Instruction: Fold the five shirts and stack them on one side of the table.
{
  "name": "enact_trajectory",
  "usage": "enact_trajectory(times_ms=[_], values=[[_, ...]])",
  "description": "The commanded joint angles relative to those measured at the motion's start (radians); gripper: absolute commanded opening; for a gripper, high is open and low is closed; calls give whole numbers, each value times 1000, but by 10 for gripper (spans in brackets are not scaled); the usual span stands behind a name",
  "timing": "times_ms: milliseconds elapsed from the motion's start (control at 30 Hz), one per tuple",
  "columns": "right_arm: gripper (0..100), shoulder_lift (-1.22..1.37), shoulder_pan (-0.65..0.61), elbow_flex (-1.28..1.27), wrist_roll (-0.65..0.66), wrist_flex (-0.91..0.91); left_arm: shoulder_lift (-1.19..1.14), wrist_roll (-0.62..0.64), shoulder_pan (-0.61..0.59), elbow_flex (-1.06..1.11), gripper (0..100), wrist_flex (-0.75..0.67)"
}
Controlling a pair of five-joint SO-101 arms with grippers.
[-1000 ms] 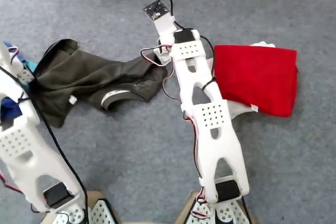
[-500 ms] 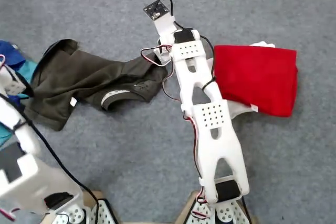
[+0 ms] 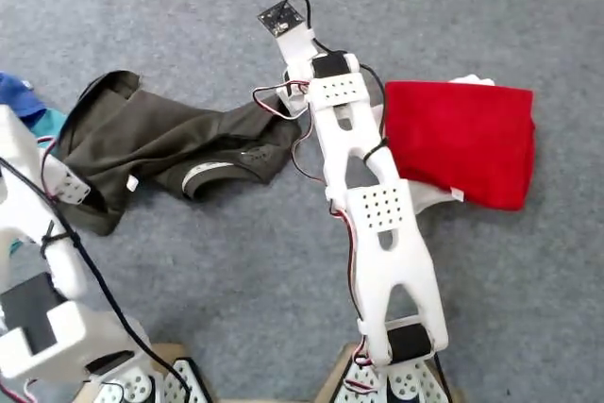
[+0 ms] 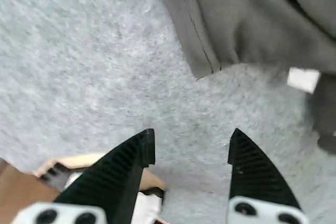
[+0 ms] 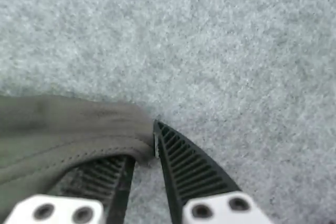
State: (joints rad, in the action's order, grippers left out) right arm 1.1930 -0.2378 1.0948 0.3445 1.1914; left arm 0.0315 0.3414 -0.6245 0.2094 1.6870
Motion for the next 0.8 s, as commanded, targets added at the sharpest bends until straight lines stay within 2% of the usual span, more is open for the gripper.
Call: enact_trajectory(times_ms=[0, 200, 333, 667, 767], values=[[15, -1, 25, 36, -2, 2, -95, 77, 15, -4, 247, -9], [15, -1, 23, 36, -2, 2, -327, 86, 7, -120, 246, -2], [15, -1, 23, 36, -2, 0, -420, 138, 12, -196, 246, 0], [15, -1, 23, 36, -2, 0, -454, 150, 7, -328, 246, 66], [15, -1, 23, 36, -2, 0, -456, 192, 15, -355, 246, 63]])
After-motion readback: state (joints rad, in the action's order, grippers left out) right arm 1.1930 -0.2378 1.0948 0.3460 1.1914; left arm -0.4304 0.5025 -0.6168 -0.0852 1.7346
